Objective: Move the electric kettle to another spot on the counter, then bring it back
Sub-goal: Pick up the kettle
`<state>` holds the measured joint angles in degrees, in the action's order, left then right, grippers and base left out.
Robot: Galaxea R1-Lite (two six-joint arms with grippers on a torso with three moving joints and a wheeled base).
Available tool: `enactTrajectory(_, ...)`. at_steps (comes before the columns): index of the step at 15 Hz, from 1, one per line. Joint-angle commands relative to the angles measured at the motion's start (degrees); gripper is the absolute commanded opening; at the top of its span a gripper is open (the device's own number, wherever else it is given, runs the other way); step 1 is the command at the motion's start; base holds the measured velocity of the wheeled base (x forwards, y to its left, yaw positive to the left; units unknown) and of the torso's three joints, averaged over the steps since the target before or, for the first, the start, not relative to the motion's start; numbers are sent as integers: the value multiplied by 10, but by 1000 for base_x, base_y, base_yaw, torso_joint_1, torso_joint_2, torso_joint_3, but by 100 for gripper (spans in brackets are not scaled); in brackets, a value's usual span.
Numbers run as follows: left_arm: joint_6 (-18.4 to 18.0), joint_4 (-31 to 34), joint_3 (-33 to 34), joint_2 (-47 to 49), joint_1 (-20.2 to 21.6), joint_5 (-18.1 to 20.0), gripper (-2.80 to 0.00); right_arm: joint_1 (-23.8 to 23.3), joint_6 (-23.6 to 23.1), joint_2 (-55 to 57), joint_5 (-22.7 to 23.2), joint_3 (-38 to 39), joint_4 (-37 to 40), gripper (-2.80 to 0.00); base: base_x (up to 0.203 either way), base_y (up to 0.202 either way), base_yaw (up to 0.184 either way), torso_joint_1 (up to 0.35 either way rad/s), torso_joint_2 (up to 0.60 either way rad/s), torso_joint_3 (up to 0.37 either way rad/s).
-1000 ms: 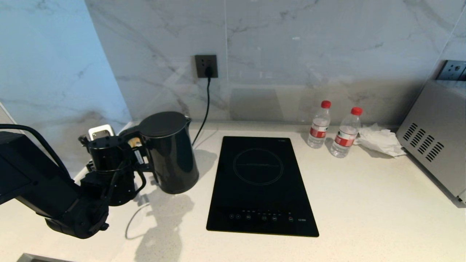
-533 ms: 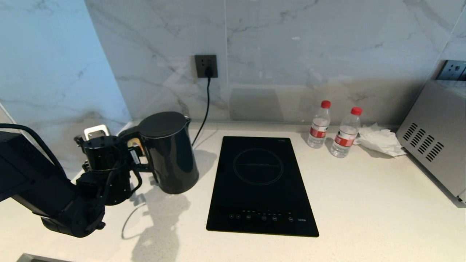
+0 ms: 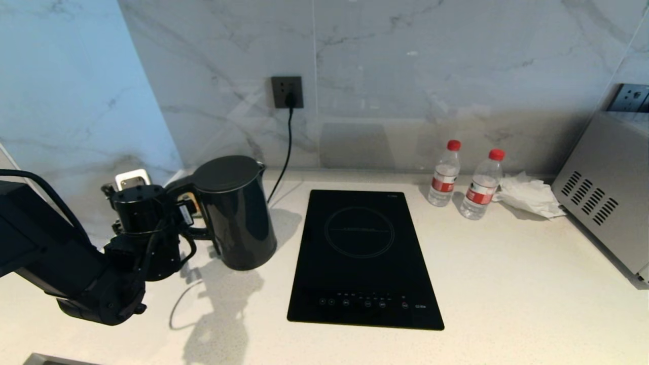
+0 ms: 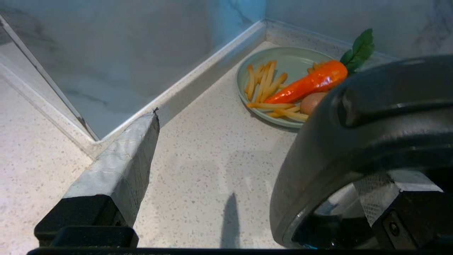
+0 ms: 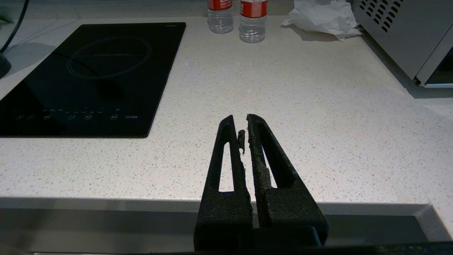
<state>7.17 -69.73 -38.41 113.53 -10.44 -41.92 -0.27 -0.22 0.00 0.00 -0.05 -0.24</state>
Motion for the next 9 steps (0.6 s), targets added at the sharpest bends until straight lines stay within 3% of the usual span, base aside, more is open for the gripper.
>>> enactTrajectory(1, -2, -4, -6, 0, 6, -2, 0, 0, 0, 0, 0, 0, 0, -280, 0, 0, 0, 0, 0, 0)
enactTrajectory(9, -12, -4, -20, 0, 9, 0, 0, 0, 0, 0, 0, 0, 0, -280, 0, 0, 0, 0, 0, 0)
